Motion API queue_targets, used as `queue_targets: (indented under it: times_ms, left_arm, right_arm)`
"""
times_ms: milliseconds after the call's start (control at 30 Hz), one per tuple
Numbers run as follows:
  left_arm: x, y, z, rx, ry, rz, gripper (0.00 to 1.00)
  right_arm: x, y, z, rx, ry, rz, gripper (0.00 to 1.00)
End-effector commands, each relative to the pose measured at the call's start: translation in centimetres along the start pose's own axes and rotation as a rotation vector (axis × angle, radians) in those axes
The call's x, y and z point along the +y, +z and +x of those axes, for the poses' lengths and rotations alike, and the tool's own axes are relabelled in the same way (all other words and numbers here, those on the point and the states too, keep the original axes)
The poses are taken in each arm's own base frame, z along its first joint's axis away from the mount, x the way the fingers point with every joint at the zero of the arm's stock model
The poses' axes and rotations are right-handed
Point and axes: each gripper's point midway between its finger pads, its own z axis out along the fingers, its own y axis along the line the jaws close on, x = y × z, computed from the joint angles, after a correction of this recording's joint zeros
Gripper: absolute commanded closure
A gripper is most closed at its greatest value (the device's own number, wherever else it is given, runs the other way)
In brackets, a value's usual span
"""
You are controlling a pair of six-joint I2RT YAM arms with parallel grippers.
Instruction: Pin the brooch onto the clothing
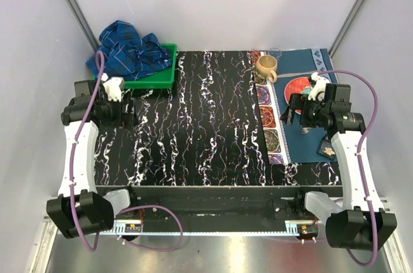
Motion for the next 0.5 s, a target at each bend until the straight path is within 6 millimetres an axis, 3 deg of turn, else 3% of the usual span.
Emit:
queue_targets:
  times_ms: [0, 67, 133, 167, 200, 233, 267, 300, 333, 367, 400, 467]
  left_arm:
    - [2.0, -1.3, -7.0, -0.187, -0.093, -0.096, 0.01]
    - [2.4, -2.4, -10.7, -0.273, -0.061, -0.105, 0.01]
    - [3.5, -1.9, -14.0, -0.325, -0.036, -0.11, 0.01]
    - [3.8, -3.3, -17.0, -0.394, -0.003, -0.125, 0.01]
    - [4.7, -1.6, -18.4, -0.38, 0.012, -0.114, 0.01]
    - [5.2, -1.3, -19.7, -0.387, 0.042, -0.118, 0.01]
    - [5.5, -2.8, -22.8, -0.452, 0.064, -0.13, 0.01]
    - [6.6, -0.3, -23.6, -0.418, 0.064, -0.117, 0.01]
    - [7.1, 0.1, -24.7, -0.427, 0.097, -0.119, 0.01]
    - [7.1, -0.9, -27.2, -0.481, 0.13, -0.119, 0.01]
    - [8.1, 1.4, -27.9, -0.467, 0.139, -0.105, 0.01]
    - [8.7, 2.3, -30.0, -0.513, 0.167, -0.107, 0.01]
  right_arm:
    - [-0.4, -0.6, -2.2, -0.104, -0.055, 0.029, 0.0]
    - [-0.2, -0.6, -2.4, -0.121, -0.069, 0.018, 0.0]
    - [0.7, -0.7, -2.6, -0.121, -0.088, -0.033, 0.0]
    - [0.8, -0.5, -2.6, -0.114, -0.103, -0.046, 0.0]
    - [1.2, -0.5, -2.6, -0.104, -0.116, -0.074, 0.0]
    - [1.2, -0.5, -2.8, -0.106, -0.13, -0.08, 0.0]
    - [1.2, -0.2, -2.8, -0.099, -0.136, -0.08, 0.0]
    - [0.8, 0.0, -3.0, -0.1, -0.134, -0.066, 0.0]
    - [0.7, 0.0, -3.4, -0.104, -0.116, -0.054, 0.0]
    - [0.5, 0.3, -3.5, -0.093, -0.099, -0.043, 0.0]
    - [0.4, 0.4, -3.6, -0.09, -0.094, -0.039, 0.0]
    - [0.4, 0.8, -3.4, -0.077, -0.11, -0.054, 0.0]
